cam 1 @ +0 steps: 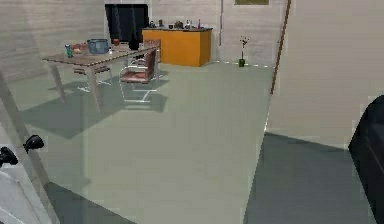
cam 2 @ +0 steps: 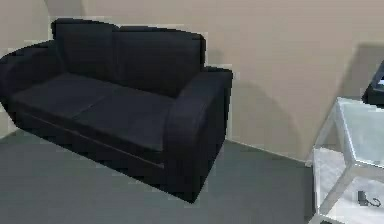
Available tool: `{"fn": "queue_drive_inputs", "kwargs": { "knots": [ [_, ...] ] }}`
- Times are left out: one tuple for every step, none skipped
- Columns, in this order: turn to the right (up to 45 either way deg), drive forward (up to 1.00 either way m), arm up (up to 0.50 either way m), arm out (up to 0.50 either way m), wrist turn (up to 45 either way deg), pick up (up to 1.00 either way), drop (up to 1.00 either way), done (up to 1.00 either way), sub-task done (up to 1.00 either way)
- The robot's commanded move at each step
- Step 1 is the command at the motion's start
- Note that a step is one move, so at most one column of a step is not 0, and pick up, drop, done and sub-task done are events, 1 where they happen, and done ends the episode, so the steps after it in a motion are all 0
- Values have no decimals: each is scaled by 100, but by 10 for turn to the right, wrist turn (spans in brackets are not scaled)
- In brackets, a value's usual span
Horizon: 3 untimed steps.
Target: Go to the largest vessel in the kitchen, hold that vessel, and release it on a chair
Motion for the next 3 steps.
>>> {"fn": "queue_drive_inputs", "kwargs": {
  "knots": [
    [0,100,0,0,0,0,0,0,0],
    [0,100,0,0,0,0,0,0,0],
    [0,100,0,0,0,0,0,0,0]
  ]
}}
